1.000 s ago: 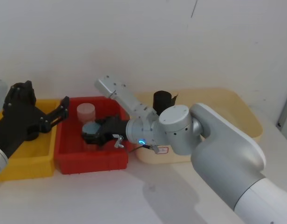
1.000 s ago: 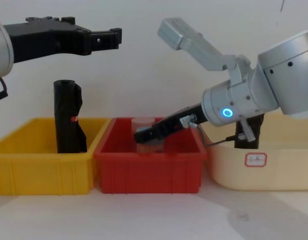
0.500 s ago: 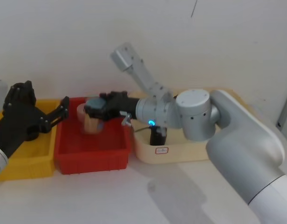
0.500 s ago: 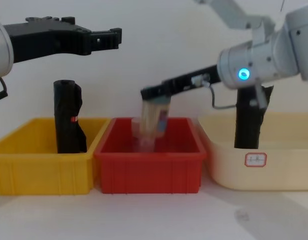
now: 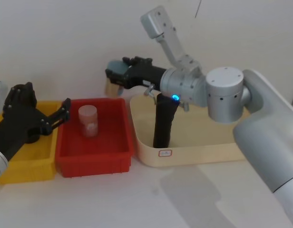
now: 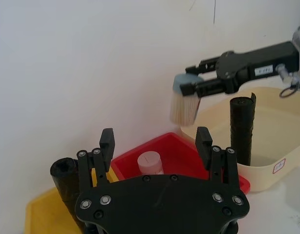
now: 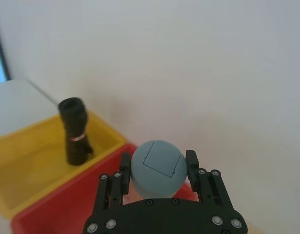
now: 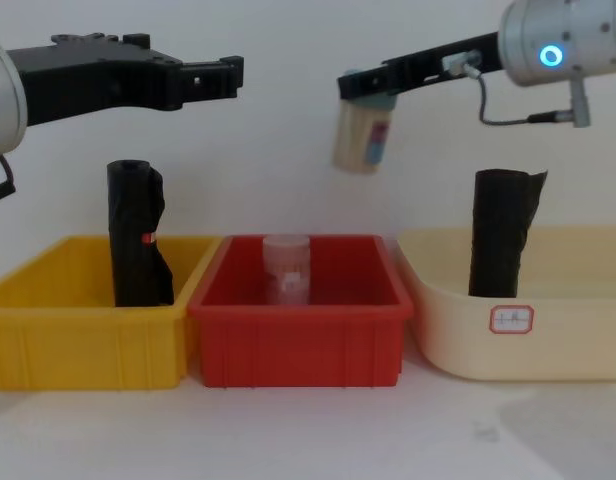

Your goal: Pick up the garbage bag with the one hand and transfer it to the other hand.

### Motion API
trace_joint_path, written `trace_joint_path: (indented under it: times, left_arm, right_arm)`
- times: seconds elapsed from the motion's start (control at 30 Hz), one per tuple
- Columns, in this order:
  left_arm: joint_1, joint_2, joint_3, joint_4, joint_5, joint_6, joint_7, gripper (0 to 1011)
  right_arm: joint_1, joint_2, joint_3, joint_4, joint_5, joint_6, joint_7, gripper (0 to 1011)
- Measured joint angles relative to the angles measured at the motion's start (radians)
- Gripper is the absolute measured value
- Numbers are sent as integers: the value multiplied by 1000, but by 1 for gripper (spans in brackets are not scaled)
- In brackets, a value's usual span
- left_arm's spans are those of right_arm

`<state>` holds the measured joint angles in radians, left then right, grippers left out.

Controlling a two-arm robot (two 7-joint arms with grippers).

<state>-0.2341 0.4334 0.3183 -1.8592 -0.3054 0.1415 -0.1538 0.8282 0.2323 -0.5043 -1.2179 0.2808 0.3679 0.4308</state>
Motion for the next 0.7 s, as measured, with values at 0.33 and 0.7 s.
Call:
trace_joint_path:
  times: [0.33, 0.7]
  left_arm:
    - [0, 0, 0, 0, 0, 0, 0, 1001]
    - [0, 0, 0, 0, 0, 0, 0, 1000]
  right_arm:
    - [23, 31, 23, 12, -29, -30, -20, 666]
    - [40, 46, 14, 66, -73, -77, -22, 765]
